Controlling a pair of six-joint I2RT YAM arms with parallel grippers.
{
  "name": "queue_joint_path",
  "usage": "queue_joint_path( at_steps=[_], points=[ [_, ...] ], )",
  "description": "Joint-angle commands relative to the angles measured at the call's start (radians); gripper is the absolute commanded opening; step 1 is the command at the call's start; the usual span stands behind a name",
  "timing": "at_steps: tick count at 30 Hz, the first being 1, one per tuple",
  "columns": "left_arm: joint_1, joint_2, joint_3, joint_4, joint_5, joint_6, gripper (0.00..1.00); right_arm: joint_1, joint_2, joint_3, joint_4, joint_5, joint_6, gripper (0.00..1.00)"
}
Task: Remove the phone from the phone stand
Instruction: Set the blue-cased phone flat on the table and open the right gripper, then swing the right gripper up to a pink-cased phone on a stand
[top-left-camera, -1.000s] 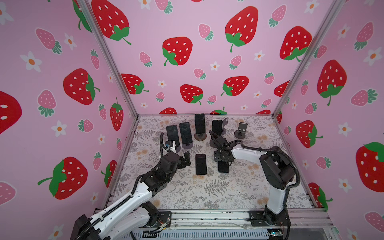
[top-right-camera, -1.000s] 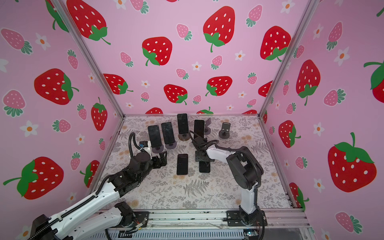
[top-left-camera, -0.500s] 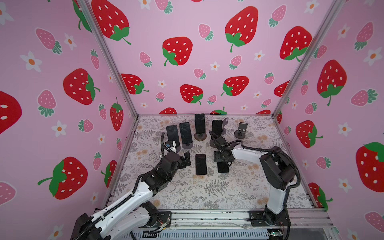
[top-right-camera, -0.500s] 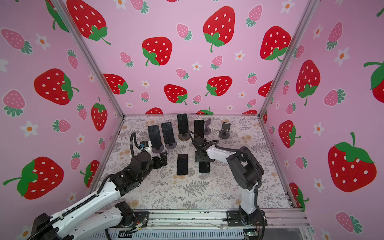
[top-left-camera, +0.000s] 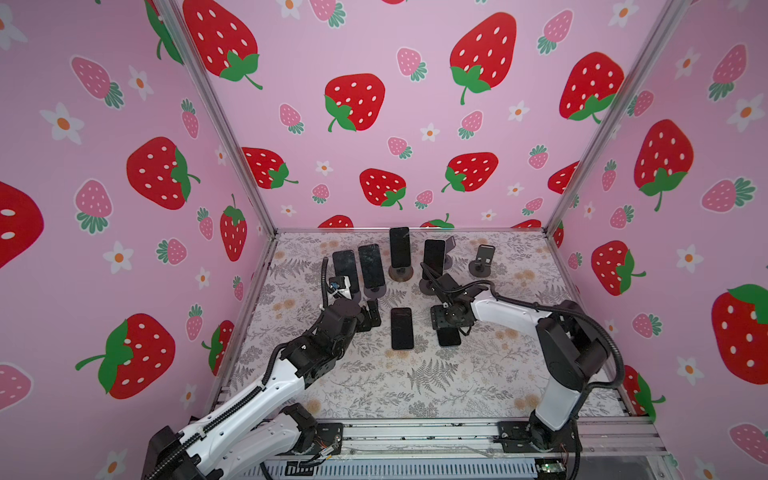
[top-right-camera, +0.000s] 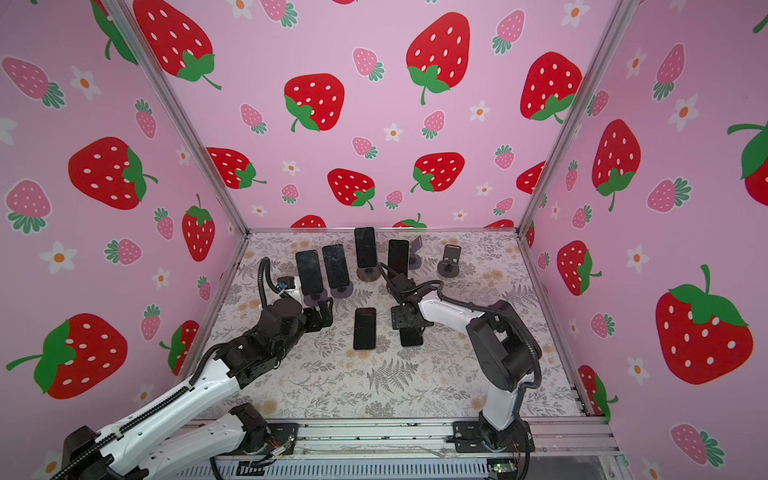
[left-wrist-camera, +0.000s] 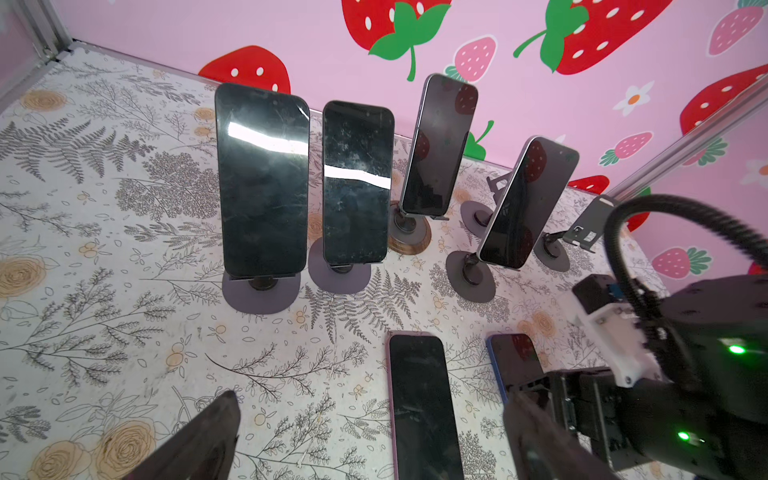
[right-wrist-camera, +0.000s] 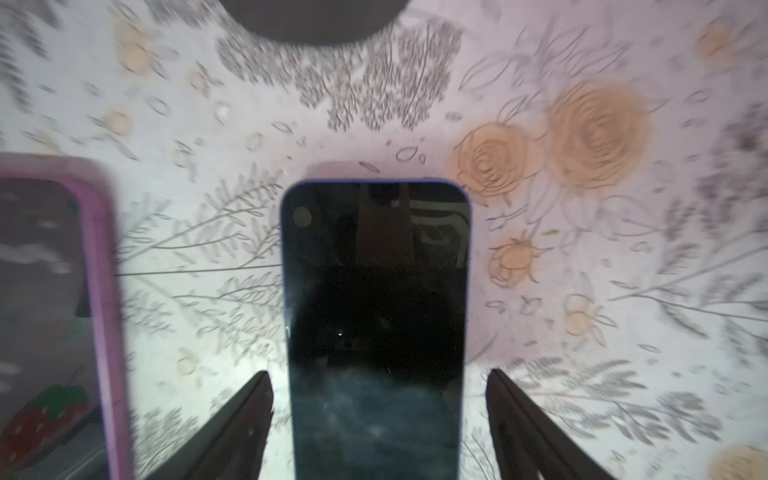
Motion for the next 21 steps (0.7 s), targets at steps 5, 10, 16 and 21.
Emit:
queue_joint_path(
  at_steps=[5, 10, 16, 21],
  points=[
    [0.004, -0.056, 0.132, -0.165, -0.089, -0.022, 1.0, -0.031, -0.296, -0.027, 0.094, 0.066, -0.061, 0.84],
    [0.003, -0.117, 0.161, -0.234, -0.137, -0.008, 1.0, -0.055, -0.36, -0.015, 0.171, 0.124, -0.114, 0.85],
    [0.003, -0.176, 0.179, -0.26, -0.188, 0.089, 1.0, -0.067, -0.299, 0.056, 0.212, 0.114, -0.091, 0.99],
    [0.005, -0.214, 0.143, -0.239, -0.23, 0.131, 0.99, -0.075, -0.212, 0.115, 0.206, 0.088, -0.059, 1.0]
  ],
)
